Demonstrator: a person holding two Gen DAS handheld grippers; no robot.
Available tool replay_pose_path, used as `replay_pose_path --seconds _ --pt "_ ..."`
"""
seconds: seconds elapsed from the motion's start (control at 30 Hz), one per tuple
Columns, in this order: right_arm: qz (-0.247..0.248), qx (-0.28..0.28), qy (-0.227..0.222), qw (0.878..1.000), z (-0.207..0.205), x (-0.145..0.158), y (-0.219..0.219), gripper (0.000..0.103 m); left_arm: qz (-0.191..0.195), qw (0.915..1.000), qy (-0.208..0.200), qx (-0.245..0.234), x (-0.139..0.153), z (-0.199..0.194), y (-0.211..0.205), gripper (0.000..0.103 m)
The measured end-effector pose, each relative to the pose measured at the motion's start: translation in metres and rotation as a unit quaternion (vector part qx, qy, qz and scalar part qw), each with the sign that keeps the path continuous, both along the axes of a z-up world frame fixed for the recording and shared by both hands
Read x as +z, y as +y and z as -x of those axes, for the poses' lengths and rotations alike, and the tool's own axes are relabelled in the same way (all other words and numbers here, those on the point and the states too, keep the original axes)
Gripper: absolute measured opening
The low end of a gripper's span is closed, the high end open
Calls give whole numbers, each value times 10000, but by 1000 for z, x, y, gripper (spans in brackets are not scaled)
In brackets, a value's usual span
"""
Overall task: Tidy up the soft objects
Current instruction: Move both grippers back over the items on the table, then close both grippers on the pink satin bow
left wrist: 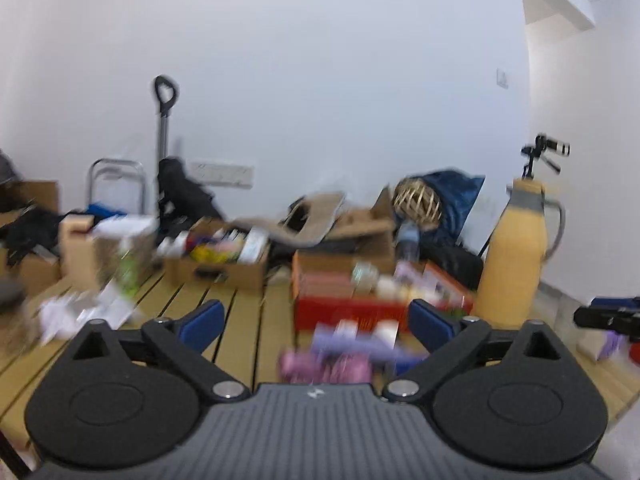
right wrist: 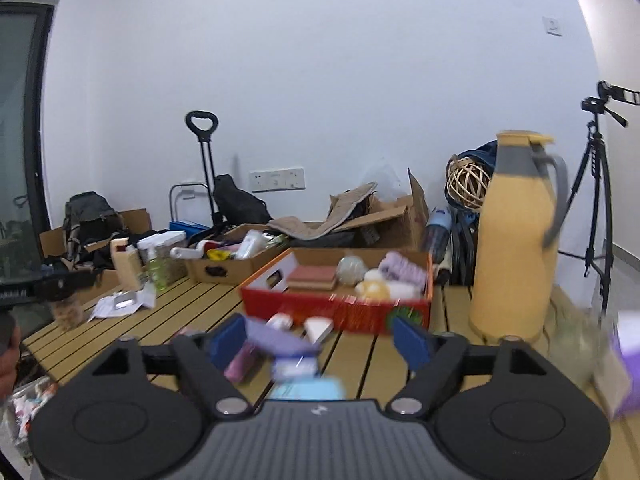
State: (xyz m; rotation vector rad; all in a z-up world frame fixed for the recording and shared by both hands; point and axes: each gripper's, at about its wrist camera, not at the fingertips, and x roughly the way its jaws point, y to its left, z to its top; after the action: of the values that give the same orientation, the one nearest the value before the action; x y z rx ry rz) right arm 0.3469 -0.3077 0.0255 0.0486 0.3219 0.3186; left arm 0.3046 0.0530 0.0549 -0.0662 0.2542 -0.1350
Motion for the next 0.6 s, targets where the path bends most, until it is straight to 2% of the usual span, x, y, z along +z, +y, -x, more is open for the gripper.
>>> replay_pose_path --seconds 0.07,0.17,0.27,0.37,0.53,0.6 --pt "91 -62 -93 9999 29 -22 8 87 -153 9997 160 -101 -23 26 -2 103" --pt "215 103 26 9997 50 -47 17 87 -288 9974 459 -468 -37 31 -8 103" --pt "441 64 10 9990 57 -52 22 87 -307 9983 314 -388 -38 24 -7 103" --pt "321 55 59 9995 52 -52 26 86 -109 9989 256 -383 -41 9 -6 103" --pt "744 148 -23 9971 27 -62 58 85 -35 9989 444 -154 -60 -15 -2 103" --pt "738 298 17 9968 9 -63 72 85 4 9986 529 -60 -63 -33 4 103"
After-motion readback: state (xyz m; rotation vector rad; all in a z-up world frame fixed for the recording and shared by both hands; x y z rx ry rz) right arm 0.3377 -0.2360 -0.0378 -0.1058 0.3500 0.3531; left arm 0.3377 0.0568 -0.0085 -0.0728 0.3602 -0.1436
